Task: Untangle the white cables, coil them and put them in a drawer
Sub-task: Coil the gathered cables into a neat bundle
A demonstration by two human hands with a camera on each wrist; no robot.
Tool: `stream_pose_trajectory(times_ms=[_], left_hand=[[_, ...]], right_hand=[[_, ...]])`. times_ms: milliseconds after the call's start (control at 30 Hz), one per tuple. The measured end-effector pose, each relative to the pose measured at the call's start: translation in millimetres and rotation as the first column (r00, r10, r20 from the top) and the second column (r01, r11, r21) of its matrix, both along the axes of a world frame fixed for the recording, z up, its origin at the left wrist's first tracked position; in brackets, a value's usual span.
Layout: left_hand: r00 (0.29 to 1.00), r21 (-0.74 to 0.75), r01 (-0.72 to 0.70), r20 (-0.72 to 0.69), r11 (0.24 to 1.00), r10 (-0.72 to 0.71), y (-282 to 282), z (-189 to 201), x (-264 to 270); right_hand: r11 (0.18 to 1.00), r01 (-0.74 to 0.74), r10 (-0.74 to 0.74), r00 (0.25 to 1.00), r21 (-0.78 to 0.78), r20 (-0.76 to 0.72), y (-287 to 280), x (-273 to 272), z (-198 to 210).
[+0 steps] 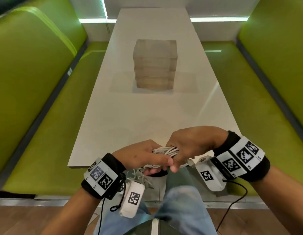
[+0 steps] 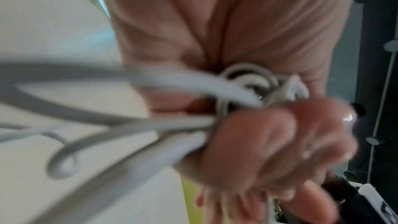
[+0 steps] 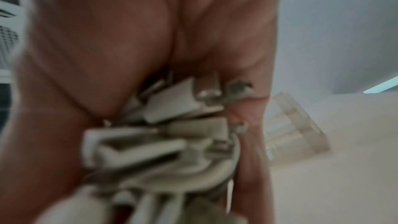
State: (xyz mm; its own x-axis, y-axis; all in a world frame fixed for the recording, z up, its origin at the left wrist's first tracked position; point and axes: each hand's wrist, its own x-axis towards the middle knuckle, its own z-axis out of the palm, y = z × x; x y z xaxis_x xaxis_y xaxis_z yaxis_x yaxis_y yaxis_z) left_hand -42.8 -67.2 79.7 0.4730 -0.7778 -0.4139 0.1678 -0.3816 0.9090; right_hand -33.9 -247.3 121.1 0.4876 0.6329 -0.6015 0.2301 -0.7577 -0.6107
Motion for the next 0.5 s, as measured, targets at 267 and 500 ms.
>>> stream_pose_trajectory(times_ms=[267, 500], left_hand=[[0.998, -0.08, 0.013, 0.055, 0.997, -0.009, 4.2, -3.6, 2.2], [1.0, -0.07, 0.007, 0.031, 0.998, -0.005, 5.6, -11.9, 3.1]], right_hand=[[0.965, 0.164, -0.115, 0.965, 0.203, -0.233, -6.9, -6.1, -9.8], [0.939, 0.217, -0.148, 0.956, 0.268, -0.254, -7.0, -12.7, -18.3]])
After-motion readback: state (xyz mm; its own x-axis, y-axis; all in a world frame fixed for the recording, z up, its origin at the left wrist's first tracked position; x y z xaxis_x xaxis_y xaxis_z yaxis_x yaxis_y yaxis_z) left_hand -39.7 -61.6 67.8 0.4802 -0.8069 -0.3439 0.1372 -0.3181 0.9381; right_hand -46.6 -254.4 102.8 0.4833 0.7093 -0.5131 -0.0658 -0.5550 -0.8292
